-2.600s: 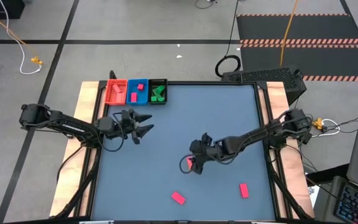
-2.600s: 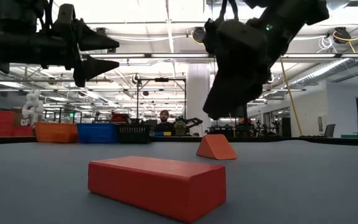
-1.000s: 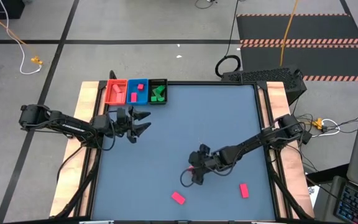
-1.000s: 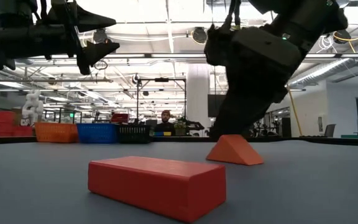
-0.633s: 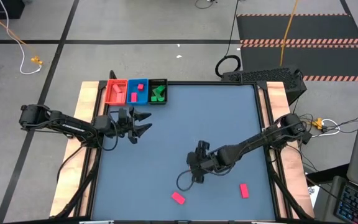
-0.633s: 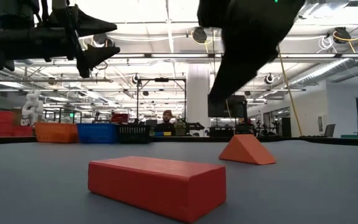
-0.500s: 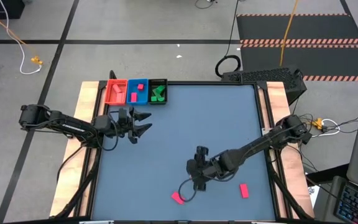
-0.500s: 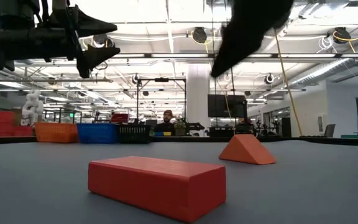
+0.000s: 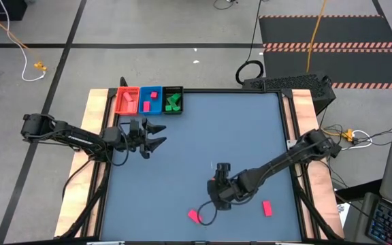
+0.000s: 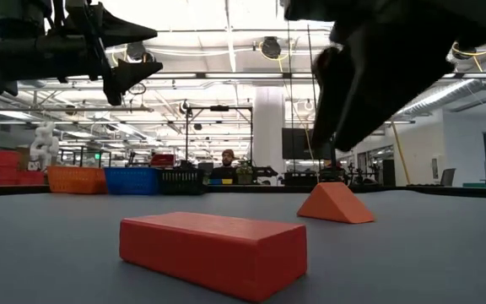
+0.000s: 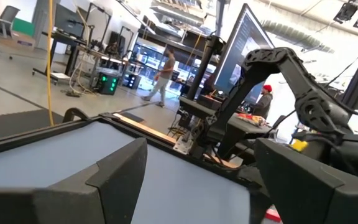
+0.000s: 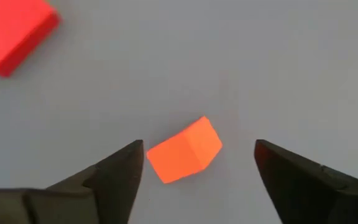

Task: Sort & place blocks by color
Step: Put the orange block into the orange bin

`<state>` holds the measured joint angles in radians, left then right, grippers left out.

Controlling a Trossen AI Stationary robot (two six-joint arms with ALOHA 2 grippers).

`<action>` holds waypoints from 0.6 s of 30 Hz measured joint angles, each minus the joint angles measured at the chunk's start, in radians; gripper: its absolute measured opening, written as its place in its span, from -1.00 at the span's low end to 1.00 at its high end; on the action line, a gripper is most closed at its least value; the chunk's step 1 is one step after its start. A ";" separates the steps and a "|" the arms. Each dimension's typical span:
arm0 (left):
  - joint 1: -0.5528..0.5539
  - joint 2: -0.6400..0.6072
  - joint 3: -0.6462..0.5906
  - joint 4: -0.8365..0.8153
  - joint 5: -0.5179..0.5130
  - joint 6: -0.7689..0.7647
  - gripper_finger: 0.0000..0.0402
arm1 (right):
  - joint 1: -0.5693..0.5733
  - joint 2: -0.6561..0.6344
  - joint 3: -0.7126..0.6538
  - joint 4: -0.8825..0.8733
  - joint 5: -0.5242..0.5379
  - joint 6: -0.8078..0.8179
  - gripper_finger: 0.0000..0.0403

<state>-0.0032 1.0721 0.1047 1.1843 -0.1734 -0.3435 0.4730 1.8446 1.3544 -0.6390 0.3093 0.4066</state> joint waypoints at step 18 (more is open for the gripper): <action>0.000 0.000 0.000 -0.005 0.000 0.005 0.50 | -0.045 -0.001 -0.189 0.204 -0.075 0.543 0.71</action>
<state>-0.0029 1.0721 0.1047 1.1790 -0.1737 -0.3382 0.4278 1.8435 1.1658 -0.4348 0.2345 0.9497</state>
